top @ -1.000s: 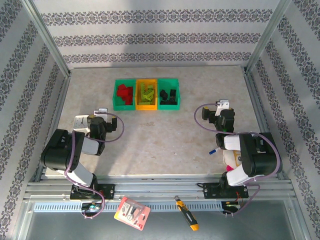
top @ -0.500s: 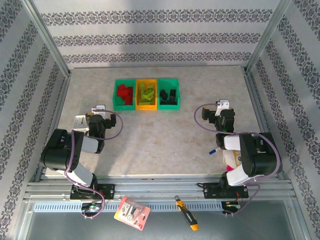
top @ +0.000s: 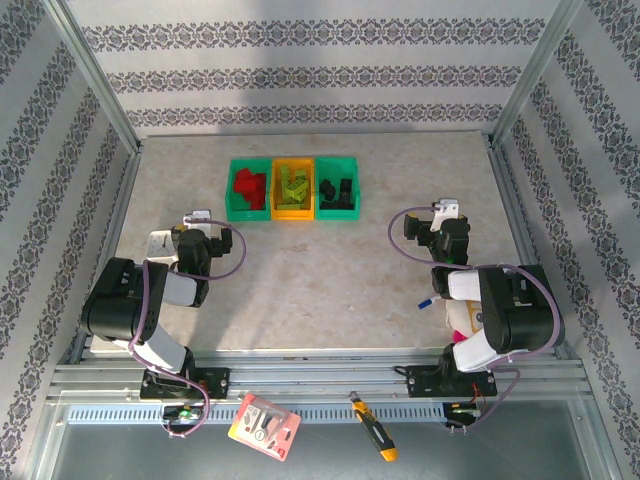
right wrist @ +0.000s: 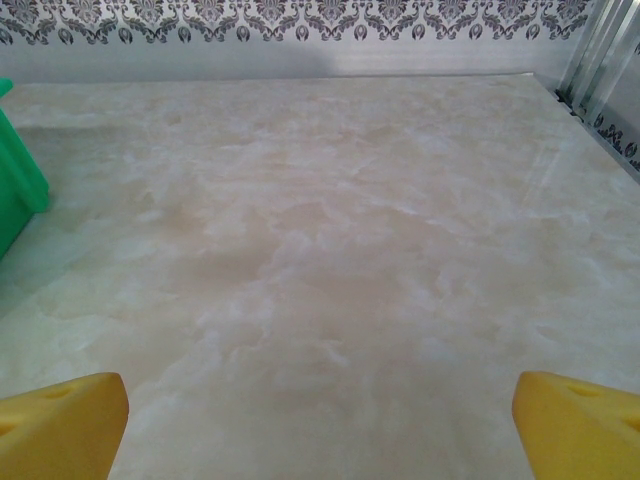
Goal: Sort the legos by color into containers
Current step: Reset both arms
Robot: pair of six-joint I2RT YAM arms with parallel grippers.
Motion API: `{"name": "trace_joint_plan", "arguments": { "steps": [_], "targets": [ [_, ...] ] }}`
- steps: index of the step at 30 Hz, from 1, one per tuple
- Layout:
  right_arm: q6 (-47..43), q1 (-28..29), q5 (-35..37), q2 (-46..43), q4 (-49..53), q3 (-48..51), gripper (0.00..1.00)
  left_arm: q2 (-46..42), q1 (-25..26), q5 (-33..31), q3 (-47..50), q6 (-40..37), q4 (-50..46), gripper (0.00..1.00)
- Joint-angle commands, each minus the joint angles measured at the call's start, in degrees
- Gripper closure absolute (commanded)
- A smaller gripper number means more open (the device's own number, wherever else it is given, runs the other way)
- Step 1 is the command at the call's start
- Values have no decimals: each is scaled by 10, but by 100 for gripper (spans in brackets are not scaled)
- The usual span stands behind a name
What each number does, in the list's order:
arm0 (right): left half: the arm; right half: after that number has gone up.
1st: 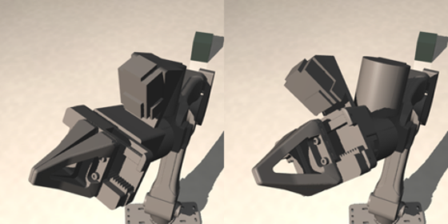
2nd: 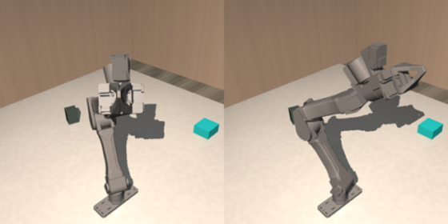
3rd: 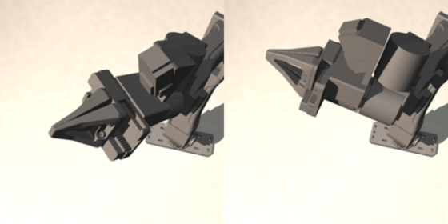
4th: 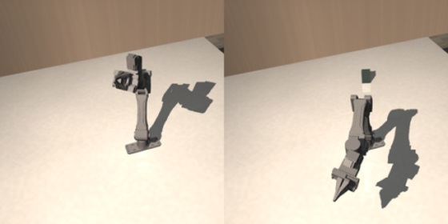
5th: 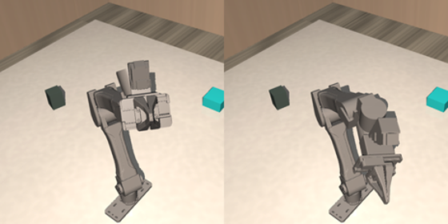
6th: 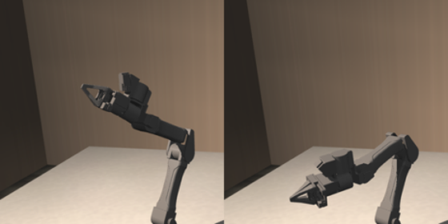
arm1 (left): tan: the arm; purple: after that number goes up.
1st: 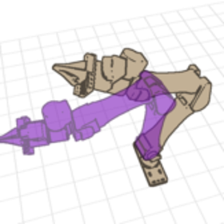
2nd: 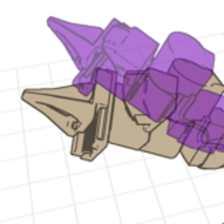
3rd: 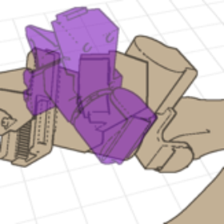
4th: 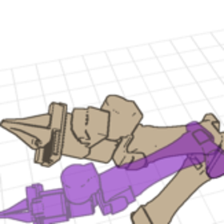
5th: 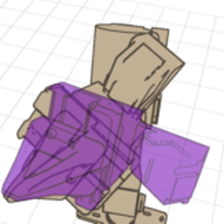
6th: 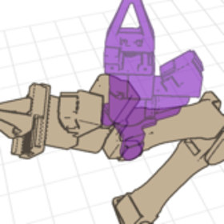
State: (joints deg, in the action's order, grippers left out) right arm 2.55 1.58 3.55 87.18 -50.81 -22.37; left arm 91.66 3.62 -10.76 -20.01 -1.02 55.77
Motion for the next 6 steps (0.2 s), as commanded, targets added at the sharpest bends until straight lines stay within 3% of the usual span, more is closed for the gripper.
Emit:
{"name": "trace_joint_plan", "arguments": {
  "steps": [1, 6],
  "targets": [
    [-8, -6, -12, 0, -20, 4, 2, -1, -7, 0, -9, 13, 18, 1],
    [-7, -6, -12, 0, -20, 5, 2, -1, -7, 0, -7, 11, 21, 1]
  ]
}}
